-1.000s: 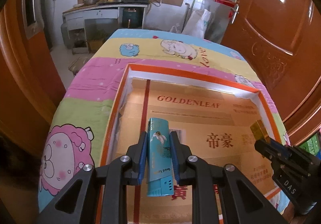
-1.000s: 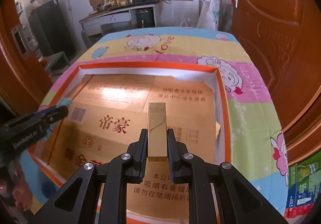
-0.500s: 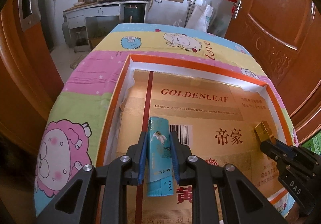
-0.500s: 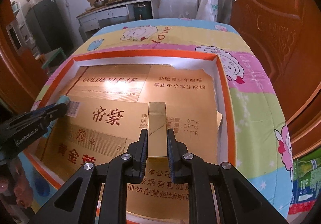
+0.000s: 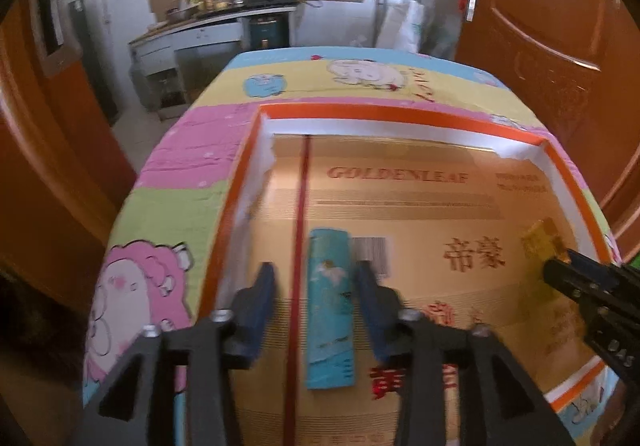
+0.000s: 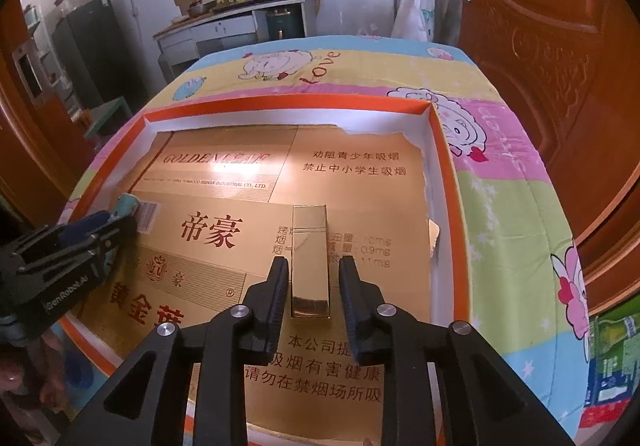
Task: Organize rigid objects
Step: 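Open the left gripper releasing the tube while the right gripper releases the gold block, then withdraw both tools from the tray back toward the remaining caps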
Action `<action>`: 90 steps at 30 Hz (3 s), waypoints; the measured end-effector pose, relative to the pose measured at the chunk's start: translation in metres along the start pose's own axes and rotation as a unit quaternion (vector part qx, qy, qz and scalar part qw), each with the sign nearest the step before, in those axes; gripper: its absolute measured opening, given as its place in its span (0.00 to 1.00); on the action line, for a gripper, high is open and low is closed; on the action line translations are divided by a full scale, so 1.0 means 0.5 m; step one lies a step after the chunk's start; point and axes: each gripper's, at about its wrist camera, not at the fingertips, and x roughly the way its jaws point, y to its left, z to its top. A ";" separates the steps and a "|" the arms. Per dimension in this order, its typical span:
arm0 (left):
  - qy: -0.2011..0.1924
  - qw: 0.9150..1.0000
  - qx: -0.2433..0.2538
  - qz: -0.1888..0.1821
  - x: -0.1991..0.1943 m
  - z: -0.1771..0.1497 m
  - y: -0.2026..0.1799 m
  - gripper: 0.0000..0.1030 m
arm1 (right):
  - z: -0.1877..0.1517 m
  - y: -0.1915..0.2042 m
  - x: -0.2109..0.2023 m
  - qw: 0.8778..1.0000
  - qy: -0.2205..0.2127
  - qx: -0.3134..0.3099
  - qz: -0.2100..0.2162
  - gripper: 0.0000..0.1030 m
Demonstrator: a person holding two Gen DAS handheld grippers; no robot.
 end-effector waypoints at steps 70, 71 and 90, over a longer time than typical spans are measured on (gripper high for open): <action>-0.197 0.974 0.044 -0.106 -0.428 -0.490 0.013 0.45 | -0.523 0.134 -0.394 0.982 -0.186 -0.030 0.008 0.46; -0.192 0.974 0.047 -0.112 -0.426 -0.498 0.011 0.45 | -0.529 0.138 -0.389 0.983 -0.179 -0.036 0.006 0.46; -0.157 0.974 0.101 -0.129 -0.392 -0.552 -0.041 0.45 | -0.567 0.133 -0.352 0.988 -0.147 -0.046 0.020 0.46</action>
